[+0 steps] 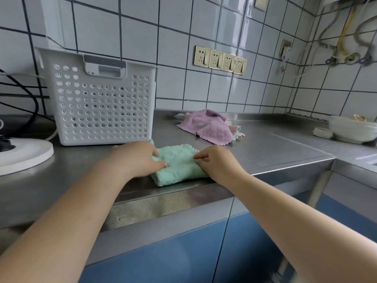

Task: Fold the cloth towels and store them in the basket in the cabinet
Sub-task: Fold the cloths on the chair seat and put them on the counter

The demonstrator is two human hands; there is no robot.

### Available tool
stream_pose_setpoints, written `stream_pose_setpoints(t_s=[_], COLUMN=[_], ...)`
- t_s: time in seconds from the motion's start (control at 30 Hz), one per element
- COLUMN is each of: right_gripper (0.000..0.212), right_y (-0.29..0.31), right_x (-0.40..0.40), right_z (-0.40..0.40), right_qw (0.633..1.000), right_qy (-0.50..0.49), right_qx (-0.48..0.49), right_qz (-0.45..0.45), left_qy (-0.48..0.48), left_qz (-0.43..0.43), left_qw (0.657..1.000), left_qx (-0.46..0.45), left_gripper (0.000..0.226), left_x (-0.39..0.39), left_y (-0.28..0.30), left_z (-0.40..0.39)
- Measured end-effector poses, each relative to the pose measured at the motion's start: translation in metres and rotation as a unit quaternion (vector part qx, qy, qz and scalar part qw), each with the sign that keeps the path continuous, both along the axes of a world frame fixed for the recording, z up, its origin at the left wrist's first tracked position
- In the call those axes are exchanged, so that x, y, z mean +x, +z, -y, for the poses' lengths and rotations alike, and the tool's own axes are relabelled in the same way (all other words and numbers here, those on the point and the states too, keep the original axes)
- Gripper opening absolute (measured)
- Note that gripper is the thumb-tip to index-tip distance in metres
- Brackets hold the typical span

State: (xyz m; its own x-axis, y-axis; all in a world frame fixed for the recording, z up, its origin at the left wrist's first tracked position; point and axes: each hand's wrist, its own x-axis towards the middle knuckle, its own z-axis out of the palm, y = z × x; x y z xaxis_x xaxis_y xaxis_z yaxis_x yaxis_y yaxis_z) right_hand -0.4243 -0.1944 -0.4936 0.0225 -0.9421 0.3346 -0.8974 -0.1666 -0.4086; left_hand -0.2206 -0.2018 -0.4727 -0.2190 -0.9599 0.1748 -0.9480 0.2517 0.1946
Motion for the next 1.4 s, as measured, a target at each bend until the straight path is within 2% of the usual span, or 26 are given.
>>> stream_pose_setpoints(t_s=[0.1, 0.17, 0.23, 0.3, 0.4, 0.57, 0.77, 0.93, 1.03, 1.17, 1.3, 1.4], right_gripper=[0.027, 0.031, 0.031, 0.028, 0.023, 0.017, 0.014, 0.015, 0.015, 0.018, 0.016, 0.012], right_y=[-0.002, -0.002, 0.001, 0.003, 0.002, -0.011, -0.073, -0.162, -0.219, -0.288, -0.32, -0.332], right_x=[-0.003, -0.007, -0.01, -0.015, -0.027, -0.071, -0.157, -0.198, -0.201, -0.194, -0.189, -0.185], right_z=[-0.002, -0.007, -0.014, -0.023, -0.045, -0.105, -0.207, -0.295, -0.331, -0.359, -0.371, -0.371], right_qw=[1.0, 0.998, 0.992, 0.987, 0.981, 0.979, 0.97, 0.929, 0.907, 0.885, 0.897, 0.898], right_qy=[-0.007, -0.01, -0.004, -0.001, -0.003, -0.039, -0.194, -0.336, -0.381, -0.388, -0.38, -0.403], right_qx=[-0.019, -0.055, -0.107, -0.138, -0.156, -0.152, -0.077, 0.018, 0.106, 0.228, 0.212, 0.175], right_qz=[-0.009, 0.018, 0.06, 0.081, 0.117, 0.13, 0.124, 0.157, 0.148, 0.121, 0.075, 0.022], left_qy=[0.01, 0.023, 0.014, -0.03, -0.11, -0.243, -0.369, -0.453, -0.476, -0.512, -0.535, -0.531], left_qz=[0.032, 0.044, -0.009, -0.092, -0.175, -0.228, -0.238, -0.144, -0.085, 0.007, 0.047, 0.056], left_qw=[0.999, 0.997, 0.99, 0.967, 0.936, 0.917, 0.898, 0.875, 0.865, 0.843, 0.827, 0.833], left_qx=[-0.015, -0.055, -0.141, -0.237, -0.284, -0.22, -0.035, 0.09, 0.135, 0.164, 0.169, 0.145], left_gripper=[0.054, 0.056, 0.051, 0.04, 0.023, 0.026, 0.033, 0.011, 0.012, 0.025, 0.029, 0.029], left_x=[-0.001, 0.0, 0.0, -0.008, -0.031, -0.09, -0.174, -0.232, -0.251, -0.268, -0.281, -0.29], left_y=[0.0, 0.001, 0.002, 0.005, 0.006, -0.025, -0.127, -0.213, -0.262, -0.308, -0.332, -0.34], left_z=[-0.001, -0.003, -0.008, -0.017, -0.034, -0.066, -0.104, -0.142, -0.153, -0.156, -0.164, -0.172])
